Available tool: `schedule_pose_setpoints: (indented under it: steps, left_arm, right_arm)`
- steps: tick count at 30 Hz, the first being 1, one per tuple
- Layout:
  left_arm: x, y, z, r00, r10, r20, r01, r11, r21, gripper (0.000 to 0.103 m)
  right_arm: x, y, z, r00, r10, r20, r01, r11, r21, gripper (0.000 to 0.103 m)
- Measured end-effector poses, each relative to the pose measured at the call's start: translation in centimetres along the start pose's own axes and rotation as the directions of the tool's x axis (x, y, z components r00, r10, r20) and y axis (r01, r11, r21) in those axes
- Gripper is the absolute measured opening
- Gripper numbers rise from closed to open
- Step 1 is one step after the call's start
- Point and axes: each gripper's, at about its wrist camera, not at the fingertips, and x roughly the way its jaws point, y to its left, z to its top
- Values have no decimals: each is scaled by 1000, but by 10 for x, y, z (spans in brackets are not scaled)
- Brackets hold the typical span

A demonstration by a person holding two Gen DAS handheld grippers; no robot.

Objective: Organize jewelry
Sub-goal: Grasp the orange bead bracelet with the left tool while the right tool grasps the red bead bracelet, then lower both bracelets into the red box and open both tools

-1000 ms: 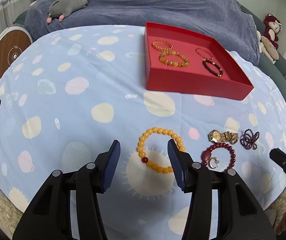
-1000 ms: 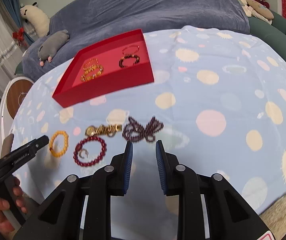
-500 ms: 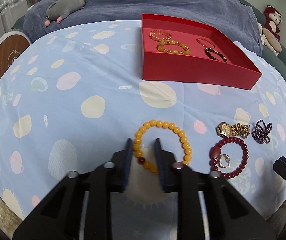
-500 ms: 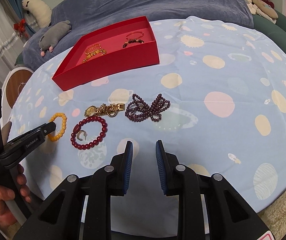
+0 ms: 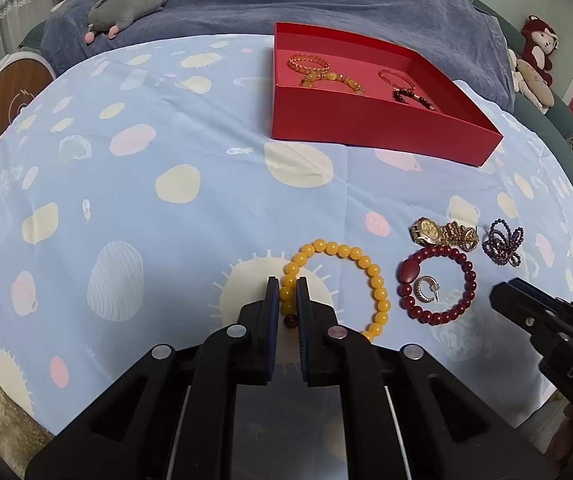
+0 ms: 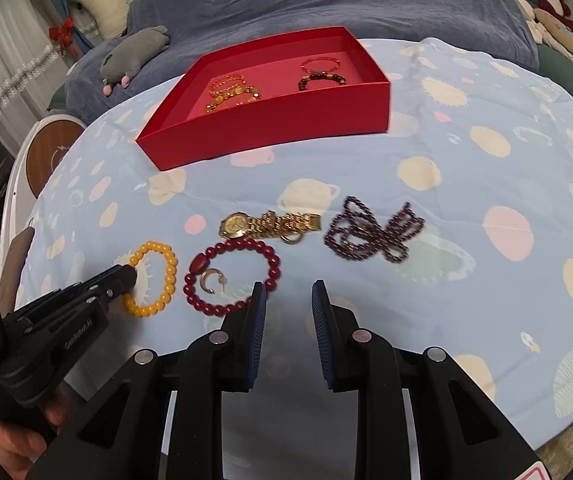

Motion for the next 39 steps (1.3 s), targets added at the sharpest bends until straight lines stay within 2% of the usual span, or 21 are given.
schedule_pose_setpoints:
  steps: [9,15,17,21,29,35,39]
  left_arm:
    - [-1,0,-1,1000,8,4,-8,1000,8,9]
    - [-2,0,-2,1000,7,5,-7,1000,7,9]
    - [-2,-1,-2,1000,8,6,-8,1000,8,9]
    - [-2,0,-2,1000,10,5,-10,1000,10,9]
    - [-2,-1,0,1000,11,-11,-11,1000,9,9]
    - [-12,-2,7,1000,-28,-7,27,1000,-12,8]
    - [-24,-7,25,998,-56,20,56,998,-9,7]
  right_arm:
    - [18,14,11,1000,-16,-13,16,999,-32,24]
    - [24,14,6,999,-35,-20,34,998,-48,16]
    - [24,13,6,999,-36,-23,35,998,-52,8]
    - [20,7,4,999,-33,-22,32,999,-31,8]
    - [-6,-9,8,1000,-18,15,17,1000,26,8]
    - [-35,-21,28,997,-7,81,3,999,53,8]
    - [-48,-26,48,992,-4,127,-4,998,63,8]
